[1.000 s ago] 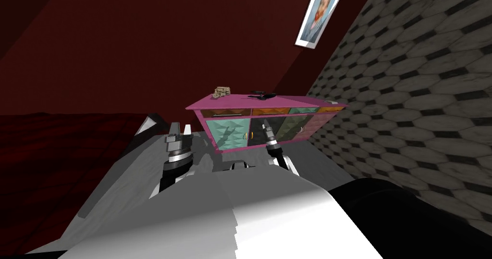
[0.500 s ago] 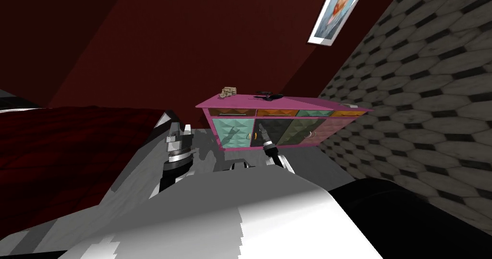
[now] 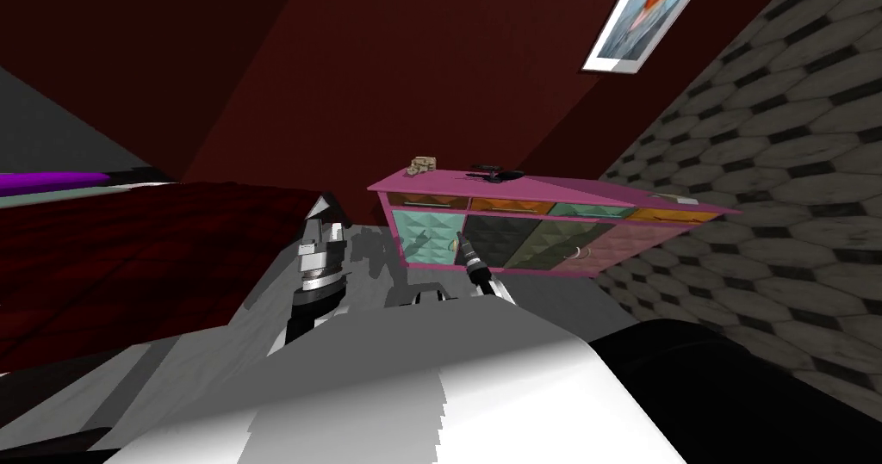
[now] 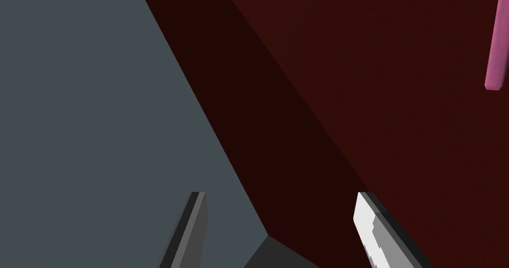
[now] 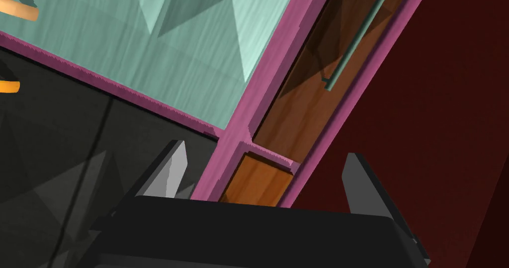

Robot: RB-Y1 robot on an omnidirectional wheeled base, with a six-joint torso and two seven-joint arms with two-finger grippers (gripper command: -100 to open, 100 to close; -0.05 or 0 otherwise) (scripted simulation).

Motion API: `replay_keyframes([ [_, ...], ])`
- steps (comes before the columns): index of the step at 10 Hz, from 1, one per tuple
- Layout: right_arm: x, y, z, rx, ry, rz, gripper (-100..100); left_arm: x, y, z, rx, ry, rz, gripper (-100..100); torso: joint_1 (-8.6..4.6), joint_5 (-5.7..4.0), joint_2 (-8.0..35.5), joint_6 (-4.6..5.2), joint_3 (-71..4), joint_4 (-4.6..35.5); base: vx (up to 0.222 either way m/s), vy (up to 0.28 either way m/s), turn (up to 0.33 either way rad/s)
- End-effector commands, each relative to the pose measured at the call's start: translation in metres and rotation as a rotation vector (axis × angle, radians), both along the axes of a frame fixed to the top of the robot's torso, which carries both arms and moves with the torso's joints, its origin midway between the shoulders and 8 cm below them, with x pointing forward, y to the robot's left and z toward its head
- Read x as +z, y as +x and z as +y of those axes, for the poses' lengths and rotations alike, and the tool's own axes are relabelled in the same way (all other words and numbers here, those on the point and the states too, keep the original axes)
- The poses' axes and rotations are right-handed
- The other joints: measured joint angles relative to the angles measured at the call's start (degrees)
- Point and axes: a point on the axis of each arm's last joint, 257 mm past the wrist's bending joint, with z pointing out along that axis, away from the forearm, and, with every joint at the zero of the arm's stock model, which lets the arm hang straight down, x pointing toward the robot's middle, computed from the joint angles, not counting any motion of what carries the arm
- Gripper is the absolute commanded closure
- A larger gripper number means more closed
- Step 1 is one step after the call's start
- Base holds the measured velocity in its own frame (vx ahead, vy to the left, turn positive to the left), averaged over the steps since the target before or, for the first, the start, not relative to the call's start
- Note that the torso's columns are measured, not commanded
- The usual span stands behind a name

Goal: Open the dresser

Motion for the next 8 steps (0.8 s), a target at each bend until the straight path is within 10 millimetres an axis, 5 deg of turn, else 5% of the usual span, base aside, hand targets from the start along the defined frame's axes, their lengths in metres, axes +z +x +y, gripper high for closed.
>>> replay_keyframes([
  [1, -0.049, -0.002, 0.000, -0.009, -0.038, 0.112, -100, 0.000, 0.000, 0.000, 0.000, 0.000, 0.000, 0, 0.02, 0.01, 0.0, 0.01, 0.0, 0.0, -0.002, -0.006, 0.321],
  [2, -0.053, -0.002, -0.001, -0.010, -0.040, 0.121, -100, 0.000, 0.000, 0.000, 0.000, 0.000, 0.000, 0, 0.05, 0.01, 0.0, -0.07, 0.0, 0.0, -0.001, -0.013, 0.175],
  [5, -0.117, -0.011, 0.004, -0.019, -0.111, 0.277, -100, 0.000, 0.000, 0.000, 0.000, 0.000, 0.000, 0, 0.01, 0.00, 0.0, 0.00, 0.0, 0.0, 0.001, -0.012, 0.259],
  [7, -0.129, -0.014, 0.000, -0.029, -0.117, 0.308, -100, 0.000, 0.000, 0.000, 0.000, 0.000, 0.000, 0, 0.01, 0.01, 0.0, 0.01, 0.0, 0.0, 0.003, -0.009, 0.073],
  [8, -0.156, -0.020, 0.002, -0.034, -0.156, 0.375, -100, 0.000, 0.000, 0.000, 0.000, 0.000, 0.000, 0, 0.03, 0.01, 0.0, 0.01, 0.0, 0.0, 0.004, -0.003, 0.316],
])
